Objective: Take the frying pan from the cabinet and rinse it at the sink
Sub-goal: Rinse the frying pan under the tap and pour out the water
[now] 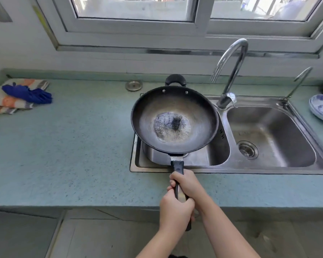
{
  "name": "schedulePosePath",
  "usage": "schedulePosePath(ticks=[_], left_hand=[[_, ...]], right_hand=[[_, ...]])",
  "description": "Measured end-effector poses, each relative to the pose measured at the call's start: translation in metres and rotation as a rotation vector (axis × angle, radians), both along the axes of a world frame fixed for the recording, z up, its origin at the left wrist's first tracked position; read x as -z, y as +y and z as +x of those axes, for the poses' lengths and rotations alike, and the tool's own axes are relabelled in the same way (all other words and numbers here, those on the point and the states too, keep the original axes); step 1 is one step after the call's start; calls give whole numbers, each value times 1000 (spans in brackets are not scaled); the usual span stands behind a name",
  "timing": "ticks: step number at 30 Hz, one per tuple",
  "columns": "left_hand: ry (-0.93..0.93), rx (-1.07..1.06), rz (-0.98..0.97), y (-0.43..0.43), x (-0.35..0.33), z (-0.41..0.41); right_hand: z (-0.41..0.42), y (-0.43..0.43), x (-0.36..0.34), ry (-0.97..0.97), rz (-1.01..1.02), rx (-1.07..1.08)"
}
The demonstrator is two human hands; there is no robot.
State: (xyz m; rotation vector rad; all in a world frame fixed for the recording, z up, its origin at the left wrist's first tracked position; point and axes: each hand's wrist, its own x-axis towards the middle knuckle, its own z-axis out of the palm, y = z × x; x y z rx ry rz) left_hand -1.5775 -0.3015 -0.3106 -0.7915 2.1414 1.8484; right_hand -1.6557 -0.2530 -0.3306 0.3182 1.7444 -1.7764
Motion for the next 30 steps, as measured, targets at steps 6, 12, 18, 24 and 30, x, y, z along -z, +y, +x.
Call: schedulePosePath(ticks=[6, 12, 18, 24, 30], left_hand=[[-62, 15, -7, 17, 16, -20], [-123, -10, -19, 39, 24, -29], [-138, -39, -35, 49, 37, -32], [-110, -69, -30, 51, 46, -24], [-25, -62, -35, 48, 46, -17]], right_hand=[[-17, 19, 11, -29, 19, 22], [-25, 39, 23, -79, 35, 20], [-26, 48, 28, -71, 79, -28], [-19, 49, 34, -57, 159, -56], [-14, 49, 36, 21, 346, -94]])
